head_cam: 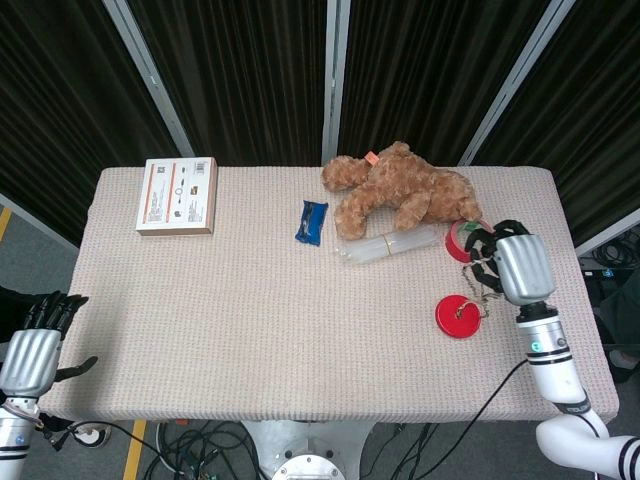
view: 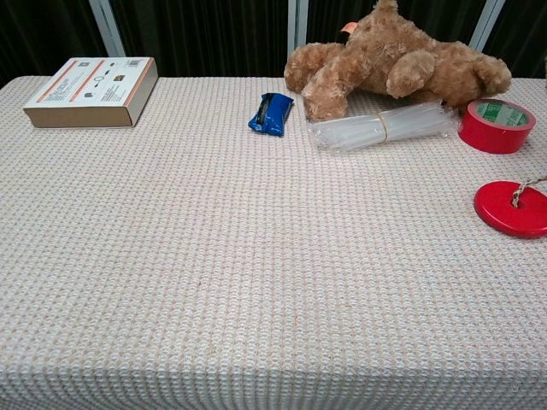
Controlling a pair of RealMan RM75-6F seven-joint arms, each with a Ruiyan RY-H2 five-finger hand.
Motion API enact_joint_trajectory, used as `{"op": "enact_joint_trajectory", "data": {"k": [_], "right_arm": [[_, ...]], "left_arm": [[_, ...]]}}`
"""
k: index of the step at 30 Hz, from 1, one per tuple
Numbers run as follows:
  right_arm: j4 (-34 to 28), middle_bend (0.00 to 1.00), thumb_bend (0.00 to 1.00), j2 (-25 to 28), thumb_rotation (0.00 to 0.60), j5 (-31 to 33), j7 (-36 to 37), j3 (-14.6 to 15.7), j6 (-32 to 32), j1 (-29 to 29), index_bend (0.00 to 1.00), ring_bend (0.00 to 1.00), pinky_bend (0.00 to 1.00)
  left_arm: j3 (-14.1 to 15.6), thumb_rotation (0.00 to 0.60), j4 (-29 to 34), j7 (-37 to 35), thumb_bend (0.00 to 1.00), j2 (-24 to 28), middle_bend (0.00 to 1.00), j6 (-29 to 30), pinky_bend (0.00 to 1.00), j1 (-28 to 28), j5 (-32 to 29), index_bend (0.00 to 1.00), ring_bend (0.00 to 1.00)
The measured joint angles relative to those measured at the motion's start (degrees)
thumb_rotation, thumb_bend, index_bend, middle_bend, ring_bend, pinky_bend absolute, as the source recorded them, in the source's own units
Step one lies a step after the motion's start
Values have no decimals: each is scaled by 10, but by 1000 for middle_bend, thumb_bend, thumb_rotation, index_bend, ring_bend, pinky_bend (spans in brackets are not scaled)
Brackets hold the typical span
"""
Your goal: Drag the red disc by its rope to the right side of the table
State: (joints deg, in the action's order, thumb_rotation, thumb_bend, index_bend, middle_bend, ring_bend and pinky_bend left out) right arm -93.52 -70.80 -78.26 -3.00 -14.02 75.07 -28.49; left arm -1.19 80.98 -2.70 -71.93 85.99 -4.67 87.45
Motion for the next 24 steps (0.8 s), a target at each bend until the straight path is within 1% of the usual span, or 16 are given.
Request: {"op": "enact_joint_trajectory", "data": {"k": [2,3,4,5,6,7,9,10,11,13,17,20,24], "right_arm": [[-5,965,539,-15,600,-5,-17,0,-6,-7,996,591,329],[-7,955,524,-21,600,-5,-23,2,-10,-9,965,562,307],[-10,888,453,-24,600,-4,-27,5,-17,-9,861,486,252],[-12,759,350,-23,600,-3,-29,9,-24,-10,694,367,170],[-15,633,269,-20,600,-1,-29,14,-33,-10,552,265,113],[-19,379,138,-12,600,2,-30,22,-49,-10,286,109,38],[-28,115,36,6,600,9,-32,33,-79,-11,59,5,0],[-37,28,6,23,600,18,-35,40,-101,-11,2,0,0],[-43,1,0,36,600,26,-38,44,-115,-11,0,0,0],[-57,0,0,62,600,49,-45,51,-136,-10,0,0,0],[-74,0,0,87,600,70,-47,59,-152,-8,0,0,0],[-88,0,0,111,600,72,-47,67,-151,3,0,0,0],[-98,0,0,120,600,52,-43,78,-126,22,0,0,0]], "left_arm": [[0,600,-2,-2,19,0,145,1,121,1,0,157,24],[0,600,-3,-4,19,0,145,1,121,1,0,157,24],[0,600,-4,-5,18,0,145,0,121,1,-1,157,24],[0,600,-5,-6,18,0,145,0,121,1,-1,157,24],[1,600,-7,-8,18,0,144,0,121,2,-1,157,24],[1,600,-8,-10,19,0,144,0,121,2,-2,157,24],[1,600,-10,-11,19,-1,145,0,121,2,-1,157,24],[1,600,-10,-12,18,-1,145,0,121,2,-1,157,24],[1,600,-10,-12,18,-2,144,0,121,1,0,157,24],[1,600,-10,-10,19,-3,144,0,121,0,1,157,24],[1,600,-8,-8,18,-2,145,0,121,0,2,157,24],[0,600,-5,-6,18,-1,144,1,121,0,2,157,24],[-1,600,0,-3,19,2,145,4,121,0,3,157,24]]}}
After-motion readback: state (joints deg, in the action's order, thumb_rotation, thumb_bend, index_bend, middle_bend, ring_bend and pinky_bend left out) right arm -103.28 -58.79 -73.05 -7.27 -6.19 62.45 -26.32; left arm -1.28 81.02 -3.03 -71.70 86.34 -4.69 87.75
